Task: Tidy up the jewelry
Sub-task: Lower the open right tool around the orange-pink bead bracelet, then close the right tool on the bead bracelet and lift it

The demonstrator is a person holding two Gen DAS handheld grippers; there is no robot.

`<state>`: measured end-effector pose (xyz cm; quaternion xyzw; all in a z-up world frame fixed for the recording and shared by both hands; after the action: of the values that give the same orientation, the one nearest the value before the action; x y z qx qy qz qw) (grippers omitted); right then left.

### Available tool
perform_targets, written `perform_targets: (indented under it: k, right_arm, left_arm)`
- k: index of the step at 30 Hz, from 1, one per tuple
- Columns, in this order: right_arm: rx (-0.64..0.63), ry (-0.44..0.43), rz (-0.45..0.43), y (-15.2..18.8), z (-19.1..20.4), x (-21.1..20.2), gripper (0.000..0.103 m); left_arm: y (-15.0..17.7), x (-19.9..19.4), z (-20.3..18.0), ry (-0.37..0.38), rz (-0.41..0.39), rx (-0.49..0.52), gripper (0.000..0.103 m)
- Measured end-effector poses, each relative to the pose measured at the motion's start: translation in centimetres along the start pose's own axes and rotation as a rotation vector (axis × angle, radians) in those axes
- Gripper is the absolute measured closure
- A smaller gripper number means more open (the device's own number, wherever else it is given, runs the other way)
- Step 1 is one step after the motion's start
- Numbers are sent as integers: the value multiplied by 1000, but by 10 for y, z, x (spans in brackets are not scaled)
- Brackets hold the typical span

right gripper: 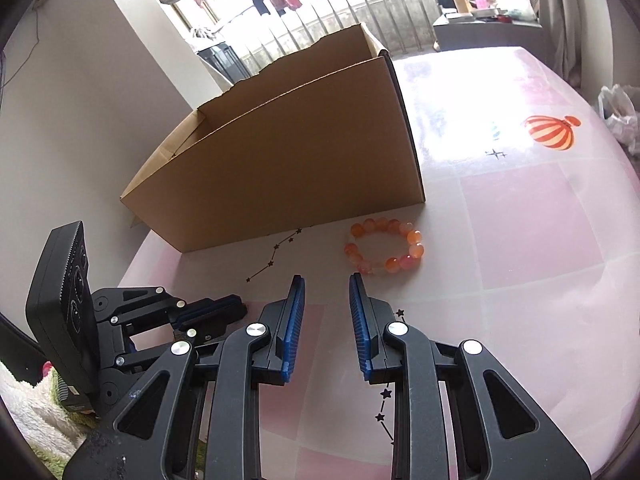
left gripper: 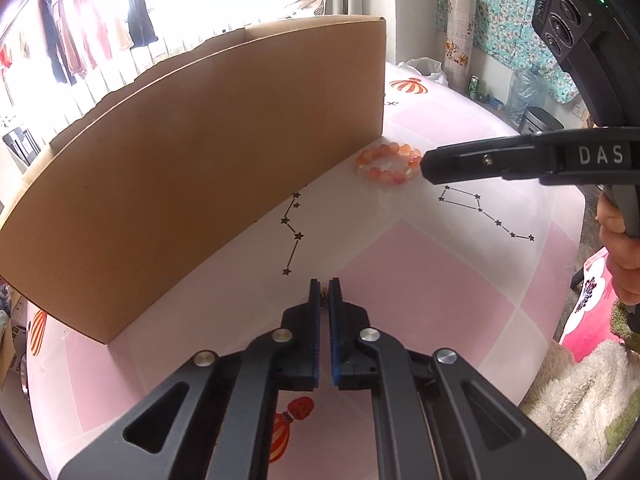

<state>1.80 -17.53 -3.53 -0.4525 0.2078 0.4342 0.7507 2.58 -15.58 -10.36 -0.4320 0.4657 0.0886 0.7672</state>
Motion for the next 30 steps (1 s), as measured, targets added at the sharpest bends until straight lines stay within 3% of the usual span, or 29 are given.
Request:
perform_targets:
  k: [9,17,26,29,30]
  right_arm:
    - [-28,24,-20,-3,13,-1,79]
    - [-194,172,-3,-9,25,17,77]
    - [-284,309,76,-12,17,53,77]
    - [-281,315,96,-9,14,60,86]
    - [-279,314,98,-9,14,60,95]
  left_arm:
    - [10,-6,17,18,-23,-70,102]
    - [23,-19,31,1,-38,-107,102]
    - [30,-27,38,7,-68,-123,102]
    - [32,-29,40,12,-78,-129,102]
    - [32,-29,41,12,-80,-131,102]
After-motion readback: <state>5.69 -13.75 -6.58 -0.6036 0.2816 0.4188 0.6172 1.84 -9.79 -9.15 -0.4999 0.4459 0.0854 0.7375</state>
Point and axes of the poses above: each gripper's, at about its wrist camera, not at the fingertips, and x roughly the way its jaws point, z to its left, y to its underside, the point moved 9 cm from there along x, roughly the way its jaws point, and after that the axes turned 9 degrees about x, right-handed, at the moved point
